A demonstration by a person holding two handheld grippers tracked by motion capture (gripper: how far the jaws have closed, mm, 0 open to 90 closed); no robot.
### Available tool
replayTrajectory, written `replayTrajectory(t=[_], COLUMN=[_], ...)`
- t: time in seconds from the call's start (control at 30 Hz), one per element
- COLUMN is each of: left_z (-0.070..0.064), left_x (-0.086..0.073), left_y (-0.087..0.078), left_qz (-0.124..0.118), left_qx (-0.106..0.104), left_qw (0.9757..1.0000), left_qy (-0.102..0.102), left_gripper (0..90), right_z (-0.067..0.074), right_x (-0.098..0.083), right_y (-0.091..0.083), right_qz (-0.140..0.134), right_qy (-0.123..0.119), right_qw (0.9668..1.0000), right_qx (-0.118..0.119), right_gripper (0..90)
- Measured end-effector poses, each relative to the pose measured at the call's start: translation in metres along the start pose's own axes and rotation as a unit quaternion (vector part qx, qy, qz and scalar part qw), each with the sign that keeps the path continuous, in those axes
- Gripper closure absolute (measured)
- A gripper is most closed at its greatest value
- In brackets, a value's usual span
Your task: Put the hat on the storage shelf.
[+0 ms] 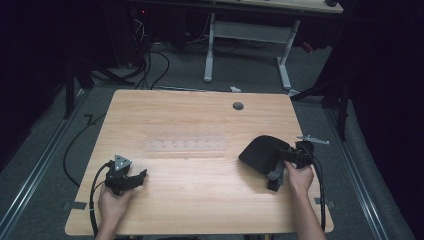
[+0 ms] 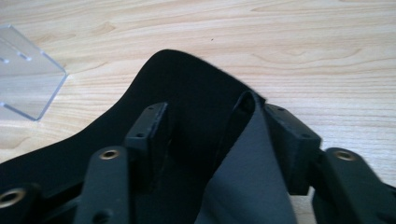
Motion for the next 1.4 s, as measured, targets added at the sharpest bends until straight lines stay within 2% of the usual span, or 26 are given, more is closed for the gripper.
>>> replayTrajectory(t=[0.13, 0.47, 0.7, 1.07, 1.2, 1.4], left_z=[0.0, 0.0, 0.0, -0.001, -0.002, -0.002], left_x=[0.0, 0.0, 0.0, -0.001, -0.001, -0.001], left_y=[0.0, 0.0, 0.0, 0.0, 0.0, -0.001], left_qz=[0.0, 0.0, 0.0, 0.001, 0.001, 0.003], left_qx=[0.0, 0.0, 0.0, -0.005, -0.007, -0.008], left_qw=[1.0, 1.0, 1.0, 1.0, 1.0, 1.0], left_qy=[-0.001, -0.001, -0.001, 0.002, 0.003, 0.004], left_gripper=[30.9, 30.8, 30.8, 31.2, 31.2, 31.1], right_z=[0.002, 0.003, 0.005, 0.017, 0.019, 0.023], right_x=[-0.001, -0.003, -0.006, -0.011, -0.012, -0.013], right_y=[-0.001, -0.009, -0.017, -0.03, -0.034, -0.041], right_qz=[-0.003, 0.003, 0.003, 0.005, 0.001, -0.005], right_qy=[-0.008, -0.021, -0.039, -0.05, -0.044, -0.048], right_qw=[1.0, 0.9988, 0.9963, 0.9927, 0.9925, 0.9926], right_qx=[0.005, 0.044, 0.076, 0.11, 0.114, 0.112], right_gripper=[55.3, 72.8, 82.3, 86.1, 86.2, 86.4])
Point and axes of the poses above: each handheld gripper's, and its own axes: y roughly forward along the jaws, x roughly out of its top, z roughly to its left, the point moved 2 cm from there along y, roughly forward along the jaws, and after that the axes turned 6 degrees about y, right-handed, at the moved point
